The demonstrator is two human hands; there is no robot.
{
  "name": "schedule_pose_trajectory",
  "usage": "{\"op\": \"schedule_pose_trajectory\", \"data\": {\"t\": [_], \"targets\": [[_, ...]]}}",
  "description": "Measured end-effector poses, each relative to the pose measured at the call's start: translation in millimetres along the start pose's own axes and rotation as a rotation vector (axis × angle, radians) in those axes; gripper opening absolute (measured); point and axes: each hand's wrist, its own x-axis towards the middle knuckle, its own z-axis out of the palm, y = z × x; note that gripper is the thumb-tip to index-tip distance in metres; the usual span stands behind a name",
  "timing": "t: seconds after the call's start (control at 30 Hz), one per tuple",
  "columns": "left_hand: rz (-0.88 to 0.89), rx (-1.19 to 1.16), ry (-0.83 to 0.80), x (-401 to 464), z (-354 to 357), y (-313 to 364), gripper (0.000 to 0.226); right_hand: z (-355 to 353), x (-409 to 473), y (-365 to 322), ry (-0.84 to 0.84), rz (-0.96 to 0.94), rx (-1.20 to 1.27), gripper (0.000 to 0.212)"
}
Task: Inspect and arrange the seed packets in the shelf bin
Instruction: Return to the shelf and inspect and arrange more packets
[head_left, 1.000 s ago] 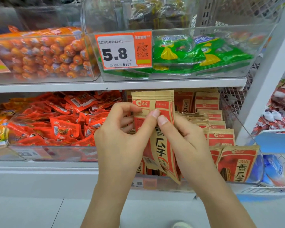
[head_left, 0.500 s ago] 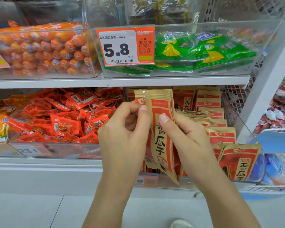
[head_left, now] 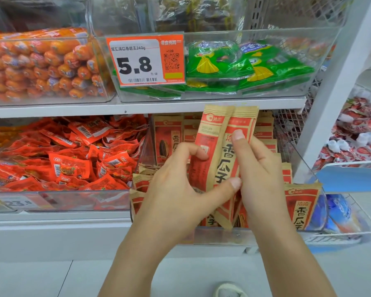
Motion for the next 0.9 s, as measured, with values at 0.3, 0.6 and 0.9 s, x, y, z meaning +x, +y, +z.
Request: {"op": "schedule_pose_trajectory", "data": {"t": [0.3,0.6,0.9], "targets": [[-0.067,-0.216,-0.048,5,-8,-5,0.051,-3,0,-7,-0.206,0.125,0.013,0.039],[-0.003,-0.416,-0.101,5,-17,-7,0.054,-2,2,-6,-0.229,0.055,0.03,0.033],[-0.079,-0.403,-0.08,10,-14,-18,0.036,-2,1,-8,-0.199,0.062,0.06,0.035]]}}
